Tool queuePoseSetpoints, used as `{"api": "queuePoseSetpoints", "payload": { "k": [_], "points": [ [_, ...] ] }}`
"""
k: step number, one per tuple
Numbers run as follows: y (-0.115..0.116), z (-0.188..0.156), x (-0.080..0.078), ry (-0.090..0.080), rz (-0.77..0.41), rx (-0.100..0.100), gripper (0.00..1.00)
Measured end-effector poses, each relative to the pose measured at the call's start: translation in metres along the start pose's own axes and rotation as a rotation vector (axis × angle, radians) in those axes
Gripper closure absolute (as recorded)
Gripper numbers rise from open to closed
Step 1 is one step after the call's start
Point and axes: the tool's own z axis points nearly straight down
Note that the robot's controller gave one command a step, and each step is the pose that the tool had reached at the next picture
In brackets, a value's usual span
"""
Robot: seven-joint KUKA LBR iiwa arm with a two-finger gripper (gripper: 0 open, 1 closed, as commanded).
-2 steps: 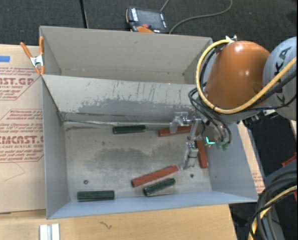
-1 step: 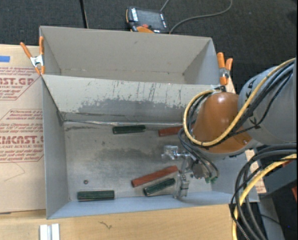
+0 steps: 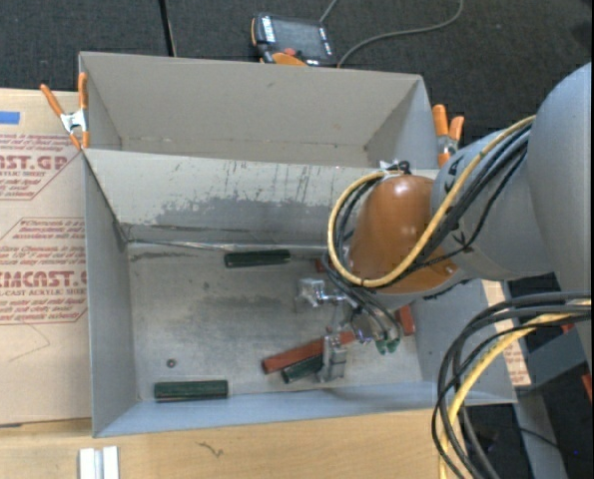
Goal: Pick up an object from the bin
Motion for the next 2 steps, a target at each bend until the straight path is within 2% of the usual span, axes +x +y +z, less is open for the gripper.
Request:
{"api": "queuePoseSetpoints", "payload": {
  "k": [1, 2],
  "points": [
    [-0.001, -0.002, 0.001, 0.001, 0.002, 0.001, 1.0],
    [0.018, -0.074, 0.019, -0.004, 0.033, 0.0, 1.0]
  ]
}}
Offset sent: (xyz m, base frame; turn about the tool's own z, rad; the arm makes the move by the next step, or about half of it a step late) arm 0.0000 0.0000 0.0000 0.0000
